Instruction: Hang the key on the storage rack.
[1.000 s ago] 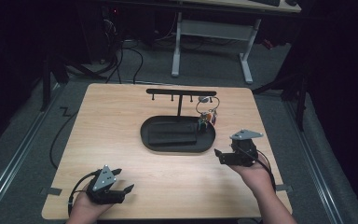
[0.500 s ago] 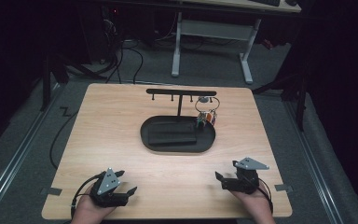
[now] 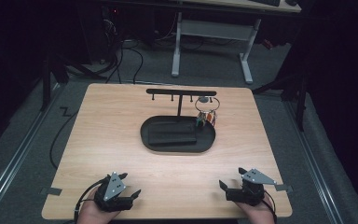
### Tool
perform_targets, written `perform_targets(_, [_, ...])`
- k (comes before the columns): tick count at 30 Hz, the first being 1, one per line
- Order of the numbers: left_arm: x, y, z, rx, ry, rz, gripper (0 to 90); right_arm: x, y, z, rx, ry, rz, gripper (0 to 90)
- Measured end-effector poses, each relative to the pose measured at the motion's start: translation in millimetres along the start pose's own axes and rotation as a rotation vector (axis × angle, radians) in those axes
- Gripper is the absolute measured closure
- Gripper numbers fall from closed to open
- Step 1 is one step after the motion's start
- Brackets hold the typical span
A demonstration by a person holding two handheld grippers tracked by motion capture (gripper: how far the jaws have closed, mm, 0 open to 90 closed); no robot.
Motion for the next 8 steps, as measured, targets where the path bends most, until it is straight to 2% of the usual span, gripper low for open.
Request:
perform_targets(6, [1.3,-6.8,-3.8,0.018,-0.007,0.008,26.1,-2.0,2.7,-0.7,0.009,0.017,0.022,6.3])
perform_targets(8, [1.0,-10.6,-5.7,0.02,-0.011,0.02,26.7,-2.1,5.0,-1.1,0.015,0.012,0.012,6.3])
Point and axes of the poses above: each handheld gripper's, and its own axes: y roughly forward along the jaws, x roughly out of its underside, z roughly to its right, the point moved 1 cm from there along y, roughly forward along the jaws, and after that the axes turned 9 degrees about x, right-handed, at the moved point
